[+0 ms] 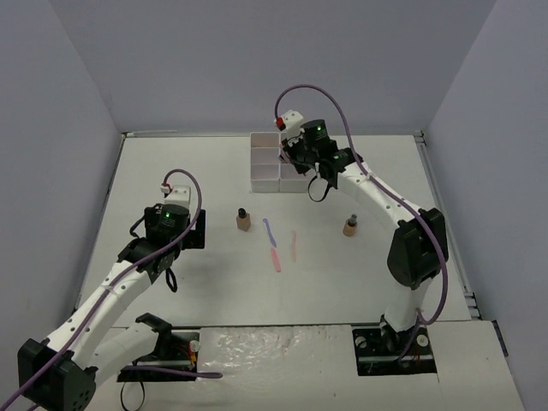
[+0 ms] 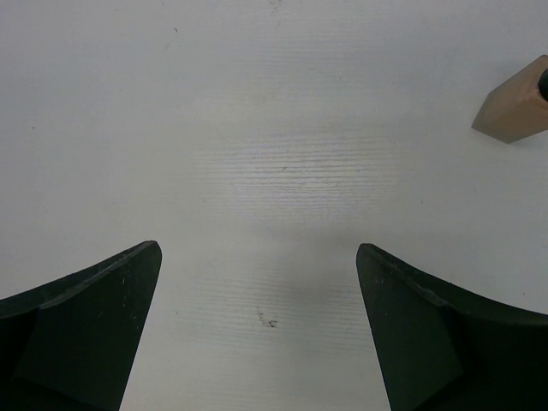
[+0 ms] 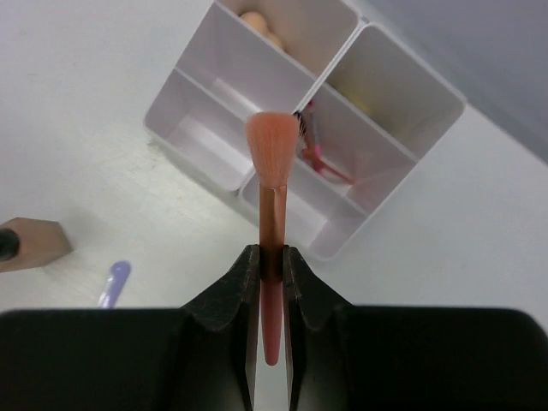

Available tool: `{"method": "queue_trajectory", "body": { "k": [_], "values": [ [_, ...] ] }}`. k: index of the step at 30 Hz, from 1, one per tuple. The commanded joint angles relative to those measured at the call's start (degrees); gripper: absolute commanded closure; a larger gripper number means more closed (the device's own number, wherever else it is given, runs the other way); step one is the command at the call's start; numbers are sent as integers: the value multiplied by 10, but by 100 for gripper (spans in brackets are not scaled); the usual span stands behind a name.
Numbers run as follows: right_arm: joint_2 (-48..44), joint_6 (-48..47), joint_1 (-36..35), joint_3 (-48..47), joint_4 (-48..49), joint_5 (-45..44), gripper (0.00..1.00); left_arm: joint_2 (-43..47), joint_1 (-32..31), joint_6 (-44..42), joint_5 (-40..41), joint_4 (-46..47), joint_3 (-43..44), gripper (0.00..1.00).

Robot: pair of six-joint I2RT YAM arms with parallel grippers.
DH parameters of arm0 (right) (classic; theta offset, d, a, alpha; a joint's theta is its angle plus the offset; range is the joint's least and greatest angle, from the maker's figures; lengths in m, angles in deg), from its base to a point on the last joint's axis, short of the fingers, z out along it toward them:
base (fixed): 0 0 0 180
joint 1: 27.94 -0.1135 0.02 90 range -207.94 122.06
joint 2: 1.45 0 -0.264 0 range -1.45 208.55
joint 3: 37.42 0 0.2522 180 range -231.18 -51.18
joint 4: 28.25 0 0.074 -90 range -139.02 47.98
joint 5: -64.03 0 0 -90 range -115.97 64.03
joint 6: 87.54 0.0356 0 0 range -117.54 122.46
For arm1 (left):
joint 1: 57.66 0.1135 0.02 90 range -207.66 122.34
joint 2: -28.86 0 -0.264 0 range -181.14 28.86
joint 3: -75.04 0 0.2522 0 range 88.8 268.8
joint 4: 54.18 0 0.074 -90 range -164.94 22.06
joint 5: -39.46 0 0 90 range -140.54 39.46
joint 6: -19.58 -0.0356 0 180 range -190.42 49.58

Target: Organize the makeup

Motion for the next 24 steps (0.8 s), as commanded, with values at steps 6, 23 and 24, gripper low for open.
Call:
{"method": "queue_trajectory", "body": {
  "k": [6,23,24],
  "values": [
    [75,-260,94,-96,54,252,98,1,4,2,0,23,18,3],
    [155,-304,123,-132,123,338,97,-13,4,-3,13,24,15,3],
    [155,-306,123,-131,126,339,97,-13,4,-3,14,25,16,3]
  ]
}}
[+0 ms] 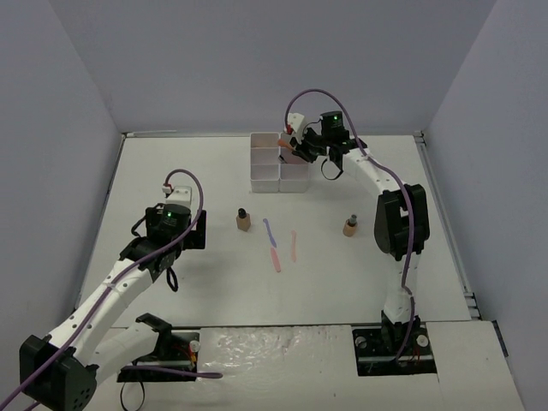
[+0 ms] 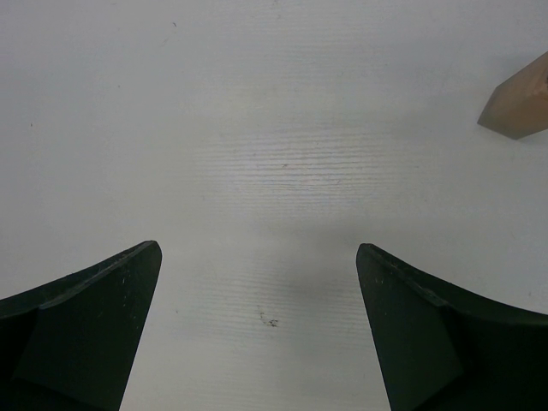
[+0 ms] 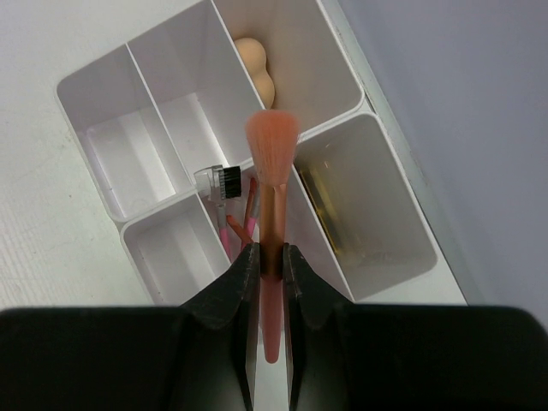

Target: Organize the makeup

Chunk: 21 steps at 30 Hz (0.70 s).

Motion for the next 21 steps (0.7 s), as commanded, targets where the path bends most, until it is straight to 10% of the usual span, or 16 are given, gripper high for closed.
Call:
{"method": "queue_trajectory", "body": {
  "k": [1,21],
  "values": [
    [-13,-22,-2,-26,62,37,96,-4,4,-3,13,25,15,3],
    [37,-4,2,-56,86,31,79,-13,4,-4,14,24,16,3]
  ]
}}
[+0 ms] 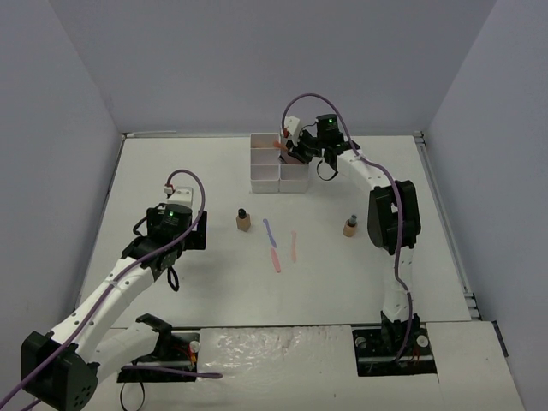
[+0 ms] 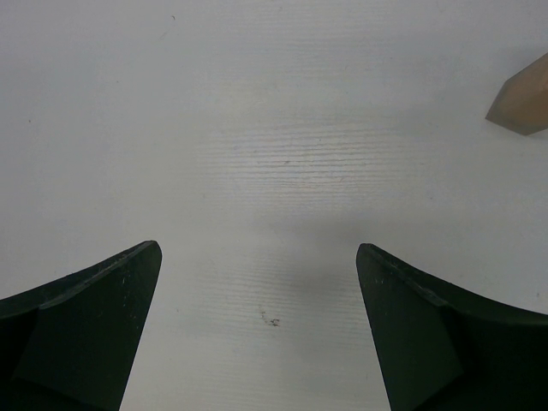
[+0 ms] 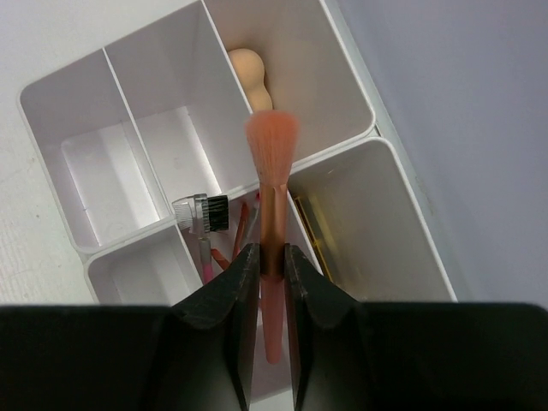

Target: Organize the makeup

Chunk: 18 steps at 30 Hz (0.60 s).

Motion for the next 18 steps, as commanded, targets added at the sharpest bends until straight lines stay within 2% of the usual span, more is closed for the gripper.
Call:
{"method": "queue_trajectory", "body": {
  "k": [1,9,16,18],
  "values": [
    [-28,10,2,-21,46,7,77,-1,4,-4,11,24,15,3],
    [-105,60,2,7,47,-23,63,5,4,1,5,24,16,3],
    [-237,217,3,65,46,-98,46,20,4,36,-32,19,20,3],
    [-278,271,3,99,44,-126,37,21,3,57,-44,9,32,3]
  ]
}}
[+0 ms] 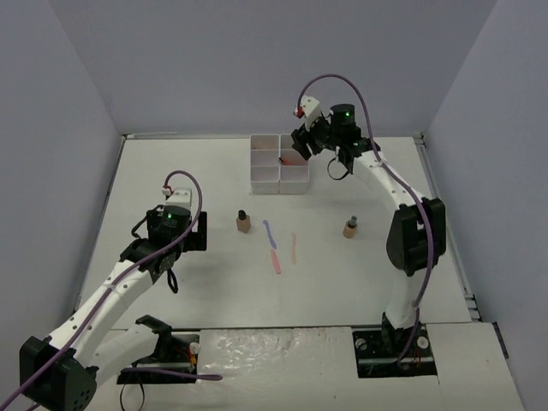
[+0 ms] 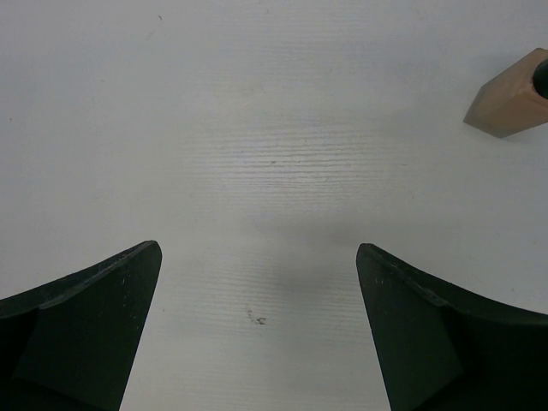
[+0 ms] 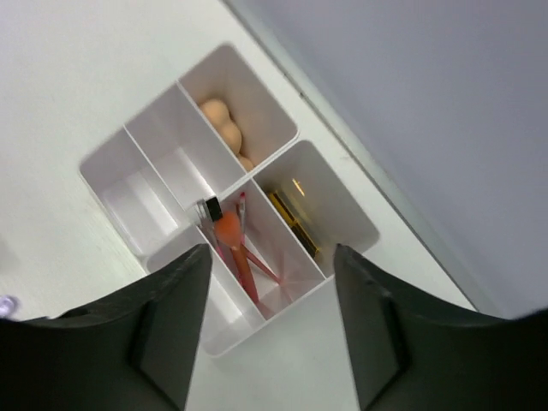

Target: Organize the makeup

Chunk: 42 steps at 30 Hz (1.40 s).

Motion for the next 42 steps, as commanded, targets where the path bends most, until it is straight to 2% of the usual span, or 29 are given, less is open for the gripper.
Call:
{"method": "queue_trajectory", "body": {
  "k": [1,3,4,6,9,12,14,17,22,28,32,42],
  "values": [
    [-161,170,3,42,39,-66,33,10,3,51,-36,0,41,3],
    [-207,231,3,85,32,-96,21,8,0,78,-57,-9,54,3],
    [-245,262,4,102,32,-101,18,8,-2,89,-61,-15,63,3],
    [-304,297,4,153,31,-128,1,3,-14,119,-67,-22,73,3],
    [-368,346,4,206,7,-152,0,-7,-54,150,-56,-20,91,3],
    [-433,383,5,260,-27,-178,0,-42,-134,179,-8,-16,112,3],
    [-466,404,5,291,-39,-197,0,-54,-151,202,-2,-16,126,3],
    [-541,446,6,355,-91,-241,0,-118,-212,282,25,-19,152,3],
    [-629,485,7,424,-148,-292,0,-229,-286,352,70,-20,189,3],
    [-677,486,8,440,-220,-332,0,-341,-322,389,57,-4,231,5],
    [-686,479,8,445,-236,-323,0,-419,-329,396,38,-15,271,10],
    [-692,464,8,458,-251,-304,0,-501,-331,409,3,-15,297,25]
  ]
}}
